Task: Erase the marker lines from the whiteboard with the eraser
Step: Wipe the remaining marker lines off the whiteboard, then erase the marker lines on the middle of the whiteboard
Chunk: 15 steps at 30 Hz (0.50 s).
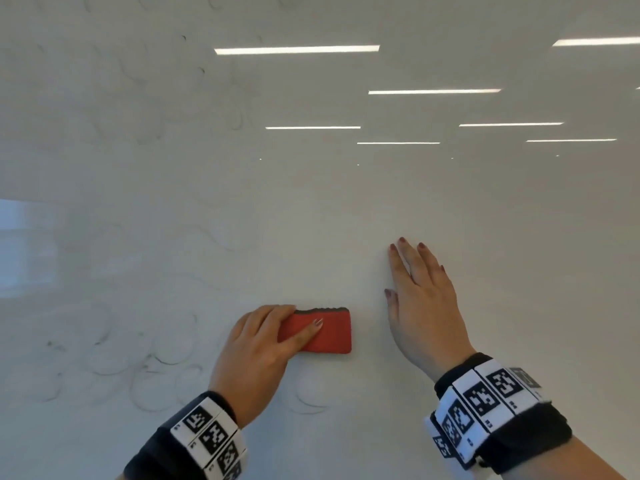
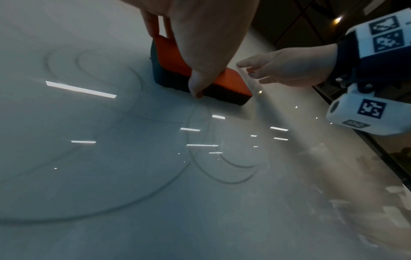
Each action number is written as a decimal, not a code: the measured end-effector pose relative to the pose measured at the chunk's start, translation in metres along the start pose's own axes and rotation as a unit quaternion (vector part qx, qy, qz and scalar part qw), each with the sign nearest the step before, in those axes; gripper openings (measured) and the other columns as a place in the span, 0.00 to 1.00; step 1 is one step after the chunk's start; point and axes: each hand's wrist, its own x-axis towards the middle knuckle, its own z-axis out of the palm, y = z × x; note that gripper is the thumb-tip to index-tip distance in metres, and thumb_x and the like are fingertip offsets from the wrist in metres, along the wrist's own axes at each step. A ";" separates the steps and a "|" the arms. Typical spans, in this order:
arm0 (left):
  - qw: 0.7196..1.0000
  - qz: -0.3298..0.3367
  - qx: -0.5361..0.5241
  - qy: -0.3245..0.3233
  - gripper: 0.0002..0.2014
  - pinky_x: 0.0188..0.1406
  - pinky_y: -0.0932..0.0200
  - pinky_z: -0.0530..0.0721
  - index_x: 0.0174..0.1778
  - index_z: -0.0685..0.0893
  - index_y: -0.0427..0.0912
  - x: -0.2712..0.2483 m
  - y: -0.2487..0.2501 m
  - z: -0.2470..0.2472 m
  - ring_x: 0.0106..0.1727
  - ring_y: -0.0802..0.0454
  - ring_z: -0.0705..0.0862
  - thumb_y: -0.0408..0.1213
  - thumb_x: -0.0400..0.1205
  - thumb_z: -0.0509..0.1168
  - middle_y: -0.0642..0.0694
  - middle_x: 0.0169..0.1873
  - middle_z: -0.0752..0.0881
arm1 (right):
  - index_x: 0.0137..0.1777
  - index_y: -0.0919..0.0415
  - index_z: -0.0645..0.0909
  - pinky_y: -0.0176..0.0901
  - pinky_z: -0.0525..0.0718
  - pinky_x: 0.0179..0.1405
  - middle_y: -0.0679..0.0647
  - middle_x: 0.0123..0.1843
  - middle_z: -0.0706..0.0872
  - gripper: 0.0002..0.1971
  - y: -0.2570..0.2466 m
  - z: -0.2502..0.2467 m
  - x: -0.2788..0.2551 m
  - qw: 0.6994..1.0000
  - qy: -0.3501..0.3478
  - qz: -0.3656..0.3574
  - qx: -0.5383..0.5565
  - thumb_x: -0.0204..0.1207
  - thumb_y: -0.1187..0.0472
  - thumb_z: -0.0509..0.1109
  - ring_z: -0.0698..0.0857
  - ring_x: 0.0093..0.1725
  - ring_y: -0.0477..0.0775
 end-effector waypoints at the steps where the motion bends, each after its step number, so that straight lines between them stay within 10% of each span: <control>1: 1.000 0.003 -0.009 0.001 0.37 0.59 0.45 0.79 0.72 0.76 0.56 0.002 -0.001 -0.001 0.60 0.41 0.79 0.30 0.66 0.76 0.42 0.62 0.80 | 0.82 0.57 0.59 0.63 0.58 0.80 0.51 0.84 0.57 0.29 -0.008 -0.001 -0.003 1.000 -0.006 -0.010 0.014 0.83 0.52 0.56 0.51 0.83 0.57; 5: 0.998 -0.007 -0.068 0.015 0.36 0.65 0.54 0.74 0.71 0.74 0.46 0.017 -0.001 -0.006 0.64 0.47 0.77 0.31 0.66 0.78 0.47 0.64 0.81 | 0.82 0.53 0.58 0.58 0.55 0.81 0.47 0.83 0.58 0.36 -0.046 0.012 -0.026 0.989 -0.068 -0.126 0.043 0.78 0.39 0.59 0.52 0.83 0.51; 11: 0.993 0.023 -0.107 0.038 0.36 0.73 0.50 0.71 0.73 0.68 0.45 0.050 -0.011 -0.013 0.73 0.49 0.72 0.29 0.70 0.74 0.46 0.71 0.76 | 0.75 0.58 0.72 0.52 0.65 0.68 0.55 0.71 0.75 0.39 -0.060 0.031 -0.025 0.993 0.038 -0.109 0.021 0.63 0.54 0.81 0.71 0.69 0.58; 15: 0.995 -0.038 -0.090 0.035 0.42 0.76 0.43 0.66 0.79 0.61 0.48 0.047 -0.036 -0.021 0.79 0.47 0.62 0.47 0.72 0.74 0.46 0.78 0.66 | 0.74 0.54 0.74 0.54 0.72 0.55 0.56 0.67 0.78 0.33 -0.057 0.031 -0.016 0.990 0.081 -0.109 -0.025 0.67 0.59 0.79 0.75 0.60 0.59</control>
